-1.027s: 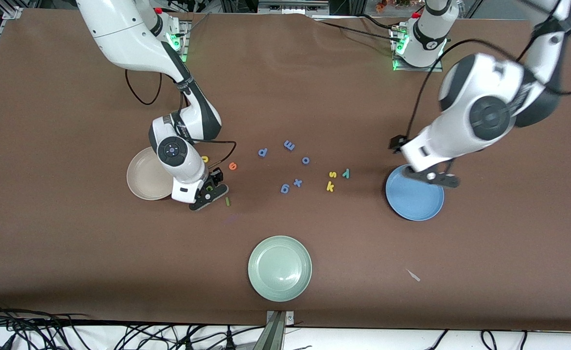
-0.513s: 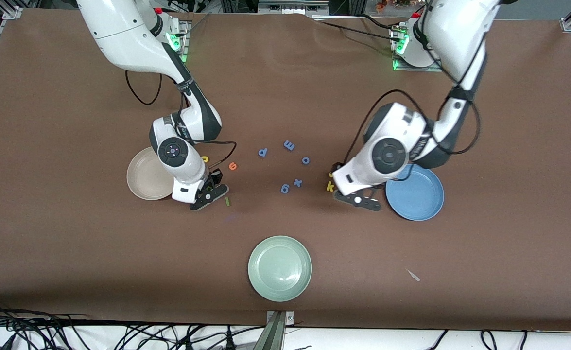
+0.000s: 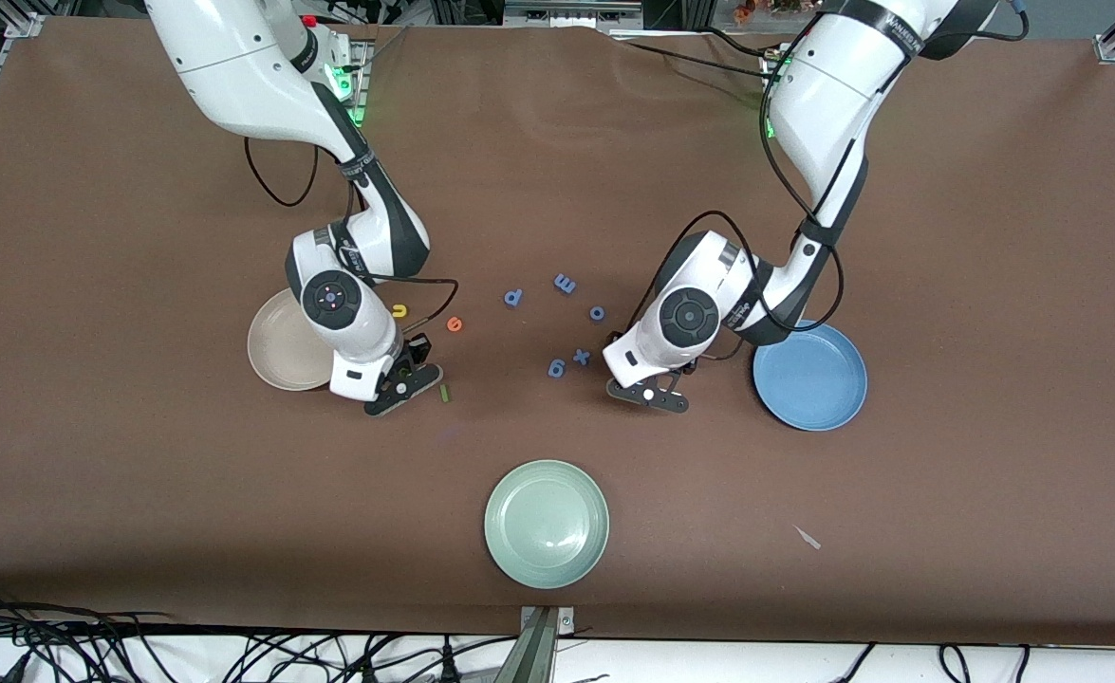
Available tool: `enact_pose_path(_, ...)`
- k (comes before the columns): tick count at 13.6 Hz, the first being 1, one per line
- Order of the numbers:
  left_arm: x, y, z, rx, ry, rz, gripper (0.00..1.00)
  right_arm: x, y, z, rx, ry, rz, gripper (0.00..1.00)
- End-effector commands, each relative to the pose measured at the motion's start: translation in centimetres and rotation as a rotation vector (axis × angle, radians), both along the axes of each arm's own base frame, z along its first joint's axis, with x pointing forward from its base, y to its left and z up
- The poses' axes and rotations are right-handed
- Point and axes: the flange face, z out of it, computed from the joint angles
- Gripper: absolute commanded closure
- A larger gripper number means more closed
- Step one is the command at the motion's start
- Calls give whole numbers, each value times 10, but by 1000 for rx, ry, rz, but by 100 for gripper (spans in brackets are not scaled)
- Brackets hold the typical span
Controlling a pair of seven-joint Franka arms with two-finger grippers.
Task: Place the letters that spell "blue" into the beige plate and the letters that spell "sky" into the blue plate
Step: 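Drop the q into the white plate while the left gripper reaches letters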
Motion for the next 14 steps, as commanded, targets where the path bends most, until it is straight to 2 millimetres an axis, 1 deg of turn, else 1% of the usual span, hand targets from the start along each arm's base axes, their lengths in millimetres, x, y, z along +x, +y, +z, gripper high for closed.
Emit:
enact_pose_path(1, 4, -3, 1, 61, -53, -41, 40, 11, -24, 45, 36, 36, -57, 91)
enact_pose_path(2, 4, -3, 0, 63, -52, -41, 61, 12, -30, 56, 34, 44, -67, 91)
enact_pose_path(3, 3, -4, 0, 64, -52, -39, 78, 14, -44, 65, 26, 59, -84, 91)
enact_pose_path(4, 4, -3, -1, 64, -51, -36, 84, 14, -59, 71, 9, 86, -92, 91)
enact_pose_path(6, 2, -6, -11, 64, -51, -42, 83, 14, -97, 71, -30, 139, -105, 90)
enact_pose_path(7, 2, -6, -13, 55, -60, -39, 83, 13, -111, 67, -41, 148, -113, 90)
enact_pose_path(8, 1, -6, -16, 56, -57, -38, 83, 8, -120, 63, -46, 151, -122, 89)
enact_pose_path(9, 2, -6, -16, 57, -58, -41, 83, 2, -129, 58, -45, 140, -130, 89)
enact_pose_path(11, 3, -4, -15, 58, -58, -38, 83, -21, -148, 54, -21, 62, -106, 88)
enact_pose_path(12, 3, -4, -16, 58, -57, -38, 89, -32, -154, 48, -15, 38, -106, 84)
enact_pose_path(13, 3, -3, -13, 61, -55, -39, 95, -36, -156, 43, -15, 34, -107, 67)
enact_pose_path(14, 6, 0, -5, 65, -53, -35, 96, -36, -156, 42, -15, 40, -121, 3)
